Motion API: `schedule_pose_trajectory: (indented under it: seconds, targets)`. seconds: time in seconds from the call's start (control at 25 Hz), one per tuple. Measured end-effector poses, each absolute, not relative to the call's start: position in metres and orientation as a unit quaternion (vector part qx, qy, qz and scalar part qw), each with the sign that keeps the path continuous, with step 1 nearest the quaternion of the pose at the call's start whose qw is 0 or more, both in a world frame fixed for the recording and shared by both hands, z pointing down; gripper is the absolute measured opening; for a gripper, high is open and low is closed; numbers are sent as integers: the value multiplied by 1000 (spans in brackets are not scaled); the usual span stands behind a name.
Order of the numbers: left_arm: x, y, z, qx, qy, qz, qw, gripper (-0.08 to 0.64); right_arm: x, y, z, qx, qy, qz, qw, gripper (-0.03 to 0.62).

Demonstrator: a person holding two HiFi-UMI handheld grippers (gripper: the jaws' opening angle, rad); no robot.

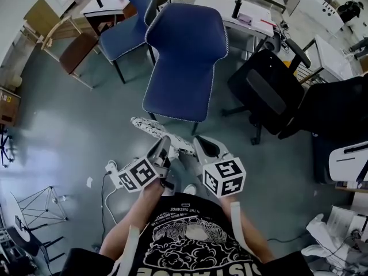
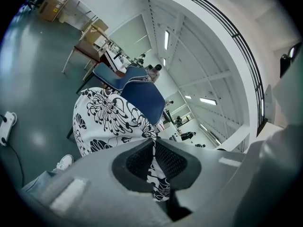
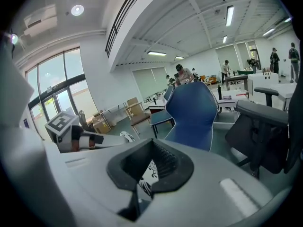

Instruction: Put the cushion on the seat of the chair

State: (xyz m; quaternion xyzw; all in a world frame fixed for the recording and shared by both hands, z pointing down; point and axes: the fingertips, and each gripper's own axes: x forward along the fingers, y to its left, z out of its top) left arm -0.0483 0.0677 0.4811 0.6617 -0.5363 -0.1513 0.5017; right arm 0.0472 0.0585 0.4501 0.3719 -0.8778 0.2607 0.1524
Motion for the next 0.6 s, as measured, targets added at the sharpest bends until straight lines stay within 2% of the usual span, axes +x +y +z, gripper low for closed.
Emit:
schedule_pose_trajectory:
  seconds: [0.6]
  targets:
    - [-66,-37,499,670,-494,-121,541,18,16,-38,460,401,-854,284,173,-2]
